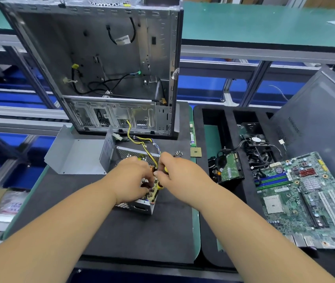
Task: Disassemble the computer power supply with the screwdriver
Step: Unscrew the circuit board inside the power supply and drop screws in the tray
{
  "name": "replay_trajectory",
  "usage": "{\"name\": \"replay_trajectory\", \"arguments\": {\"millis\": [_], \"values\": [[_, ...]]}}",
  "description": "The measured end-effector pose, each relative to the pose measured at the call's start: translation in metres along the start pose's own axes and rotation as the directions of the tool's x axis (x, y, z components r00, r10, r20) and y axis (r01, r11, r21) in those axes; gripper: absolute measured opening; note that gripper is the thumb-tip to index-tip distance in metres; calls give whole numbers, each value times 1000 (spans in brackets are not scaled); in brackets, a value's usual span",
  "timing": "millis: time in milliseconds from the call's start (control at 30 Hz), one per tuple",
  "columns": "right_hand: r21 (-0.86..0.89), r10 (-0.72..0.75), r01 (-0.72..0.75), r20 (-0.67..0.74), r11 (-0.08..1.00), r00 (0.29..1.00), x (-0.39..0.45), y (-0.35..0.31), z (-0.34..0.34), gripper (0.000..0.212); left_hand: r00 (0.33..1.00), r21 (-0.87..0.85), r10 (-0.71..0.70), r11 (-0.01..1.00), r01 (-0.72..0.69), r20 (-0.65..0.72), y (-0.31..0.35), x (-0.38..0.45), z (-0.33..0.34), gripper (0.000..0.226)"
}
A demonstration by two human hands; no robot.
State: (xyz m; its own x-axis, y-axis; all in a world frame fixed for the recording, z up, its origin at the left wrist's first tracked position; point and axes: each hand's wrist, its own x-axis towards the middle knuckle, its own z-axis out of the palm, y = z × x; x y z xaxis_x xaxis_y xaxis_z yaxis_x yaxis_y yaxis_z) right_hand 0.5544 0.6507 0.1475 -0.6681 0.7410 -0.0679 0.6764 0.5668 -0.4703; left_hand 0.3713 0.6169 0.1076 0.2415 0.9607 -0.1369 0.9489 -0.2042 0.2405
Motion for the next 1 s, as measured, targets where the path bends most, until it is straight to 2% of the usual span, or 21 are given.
{"name": "replay_trajectory", "arguments": {"millis": [100,233,300,433,500,633,733,900,1000], "values": [[40,-45,45,13,998,999,0,2,-2,16,999,87,10,996,-14,40,5,6,-2,15],[100,-110,109,5,989,994,-1,6,-10,16,995,136,45,989,-57,92,9,11,-3,4],[115,-124,121,23,986,992,0,8,-12,15,993,148,37,988,-53,109,10,13,-4,6],[-19,-146,146,10,989,989,-1,12,-10,22,987,255,29,964,-69,157,18,19,-5,18],[-71,-135,136,9,988,991,0,14,-11,31,981,313,45,944,-103,189,23,23,-5,13],[-4,-129,129,38,992,991,2,17,-11,22,969,338,-4,937,-83,246,28,27,-5,5],[44,-141,140,24,989,990,2,20,-11,18,960,329,-77,944,-17,271,30,28,-6,10],[133,-149,145,21,980,989,-1,22,-11,18,966,427,-13,899,-103,260,29,30,2,18],[89,-173,169,34,982,984,-2,23,-11,21,967,410,-8,907,-100,255,28,31,6,19]]}}
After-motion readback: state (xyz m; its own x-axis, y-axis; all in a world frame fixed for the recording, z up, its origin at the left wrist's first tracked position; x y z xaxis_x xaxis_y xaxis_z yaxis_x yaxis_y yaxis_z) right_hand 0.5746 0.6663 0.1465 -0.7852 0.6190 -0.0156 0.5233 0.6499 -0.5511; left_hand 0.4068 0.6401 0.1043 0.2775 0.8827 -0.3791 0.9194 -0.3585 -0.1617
